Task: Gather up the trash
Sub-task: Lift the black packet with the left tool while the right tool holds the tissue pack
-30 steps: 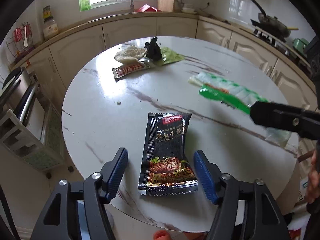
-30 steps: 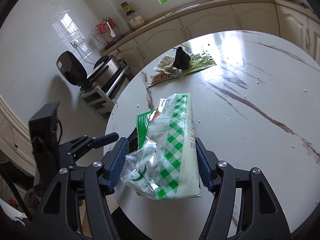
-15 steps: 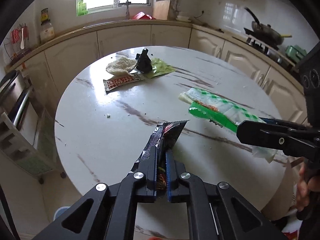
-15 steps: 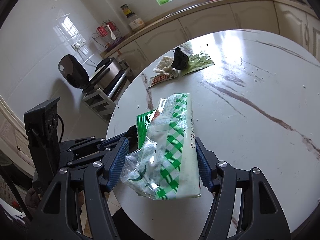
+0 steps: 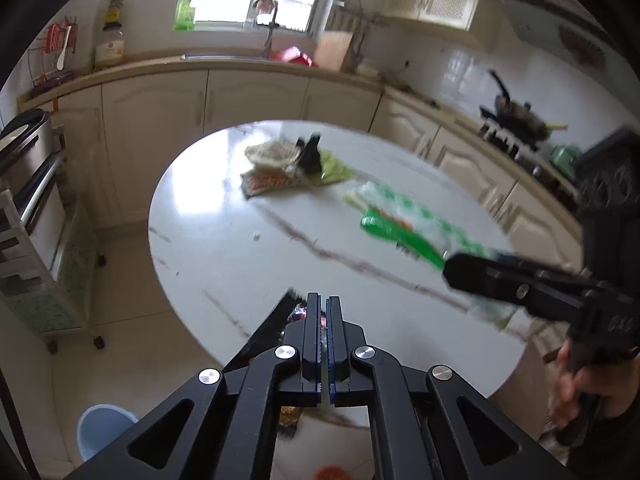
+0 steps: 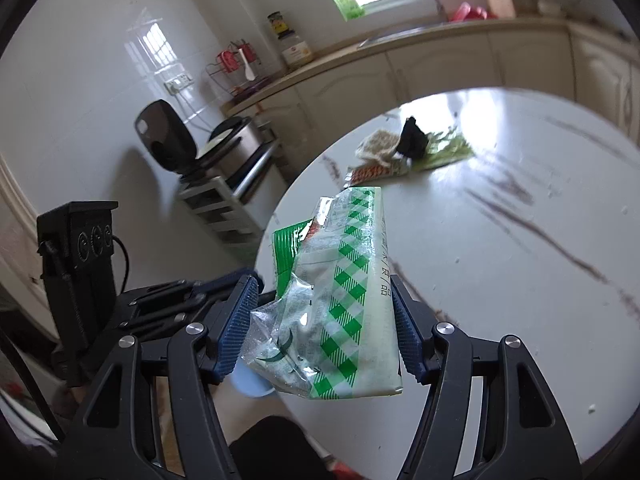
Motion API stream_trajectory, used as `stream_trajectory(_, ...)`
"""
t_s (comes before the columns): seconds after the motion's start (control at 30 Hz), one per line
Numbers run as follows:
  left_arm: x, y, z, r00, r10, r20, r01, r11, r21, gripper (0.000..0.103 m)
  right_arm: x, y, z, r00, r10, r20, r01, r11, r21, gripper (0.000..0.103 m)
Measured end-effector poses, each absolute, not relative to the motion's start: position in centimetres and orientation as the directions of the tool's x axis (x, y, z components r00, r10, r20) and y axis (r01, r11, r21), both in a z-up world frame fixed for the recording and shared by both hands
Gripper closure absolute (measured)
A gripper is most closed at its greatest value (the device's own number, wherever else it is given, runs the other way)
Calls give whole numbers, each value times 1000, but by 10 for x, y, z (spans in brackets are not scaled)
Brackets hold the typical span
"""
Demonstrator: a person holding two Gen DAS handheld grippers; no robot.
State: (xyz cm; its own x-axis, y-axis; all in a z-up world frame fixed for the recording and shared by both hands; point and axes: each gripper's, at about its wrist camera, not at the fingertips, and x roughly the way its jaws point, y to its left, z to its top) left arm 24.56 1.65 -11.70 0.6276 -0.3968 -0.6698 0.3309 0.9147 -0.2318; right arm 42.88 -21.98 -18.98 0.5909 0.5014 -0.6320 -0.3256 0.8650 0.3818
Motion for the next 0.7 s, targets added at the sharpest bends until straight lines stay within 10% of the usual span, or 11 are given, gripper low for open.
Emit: stream_trajectory(0.7,292,-6,-143,578,-360,-732,369,916,-158,97,430,-228,-211,561,536,-631,-294,842,453,41)
